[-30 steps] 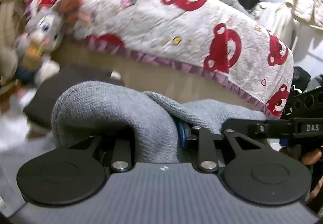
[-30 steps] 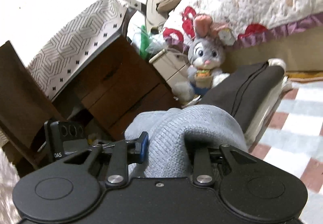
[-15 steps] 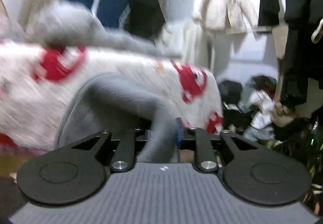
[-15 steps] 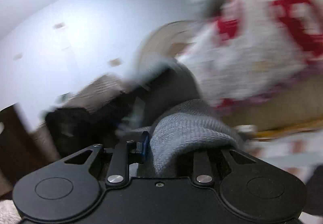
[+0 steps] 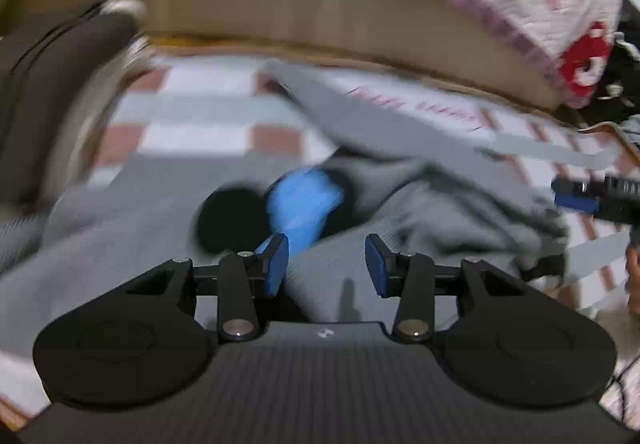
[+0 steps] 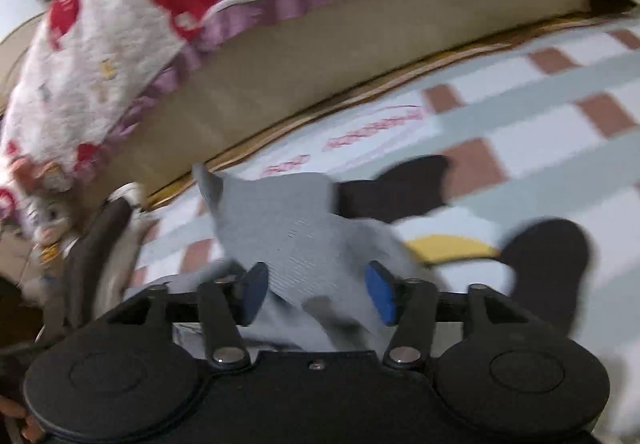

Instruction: Fold clothes

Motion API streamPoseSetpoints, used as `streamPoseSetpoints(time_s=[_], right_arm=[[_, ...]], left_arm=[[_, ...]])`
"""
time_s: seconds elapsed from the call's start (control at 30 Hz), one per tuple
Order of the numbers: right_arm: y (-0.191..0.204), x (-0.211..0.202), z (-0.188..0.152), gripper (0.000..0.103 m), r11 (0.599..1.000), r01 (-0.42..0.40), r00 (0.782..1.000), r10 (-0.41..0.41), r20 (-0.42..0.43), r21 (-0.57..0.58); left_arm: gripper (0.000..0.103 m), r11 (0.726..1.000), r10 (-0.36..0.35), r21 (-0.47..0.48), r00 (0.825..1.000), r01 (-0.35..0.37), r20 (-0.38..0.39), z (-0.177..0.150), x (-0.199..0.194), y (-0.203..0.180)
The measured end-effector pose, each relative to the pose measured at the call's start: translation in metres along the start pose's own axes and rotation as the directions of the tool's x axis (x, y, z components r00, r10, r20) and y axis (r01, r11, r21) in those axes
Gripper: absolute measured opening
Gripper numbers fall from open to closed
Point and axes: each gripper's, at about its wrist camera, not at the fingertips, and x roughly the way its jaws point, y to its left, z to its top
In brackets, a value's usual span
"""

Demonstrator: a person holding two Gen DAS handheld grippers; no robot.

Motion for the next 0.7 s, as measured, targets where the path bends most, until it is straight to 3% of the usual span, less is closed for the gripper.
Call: streamPoseSetpoints(time_s=[0.13, 0.27, 0.33, 0.47, 0.7], right_arm=[[0.005, 0.033, 0.009, 0.064, 0.987, 0.035, 0.998, -0.042, -0.043, -0.154], [0.007, 0.063, 0.018, 0.068, 0.946, 0.078, 0.992, -0.106, -0.075, -0.313], [0.008, 0.078, 0.023, 0.070, 0.916, 0.095, 0.986, -0.140, -0.087, -0.390], [-0.001, 0.084, 0.022, 0.071, 0.929, 0.070, 0.988, -0.116, -0.107, -0.363], [-0.019, 0.088, 0.019, 0.074, 0.963, 0.011, 0.989, -0.050, -0.136, -0.268]], left_arm=[[0.055, 0.993, 0.056, -0.096, 0.995, -0.064, -0.077, -0.044, 0.008, 0.039], [0.063, 0.997, -0.029, -0.070, 0.993, 0.021, -0.116, -0.075, 0.012, 0.045], [0.063, 0.999, -0.037, -0.035, 0.987, 0.032, -0.155, -0.087, 0.018, 0.040], [0.071, 0.998, -0.054, 0.011, 0.982, 0.057, -0.182, -0.105, 0.032, 0.032], [0.074, 1.000, 0.007, 0.002, 0.985, -0.007, -0.173, -0.103, 0.060, 0.030]])
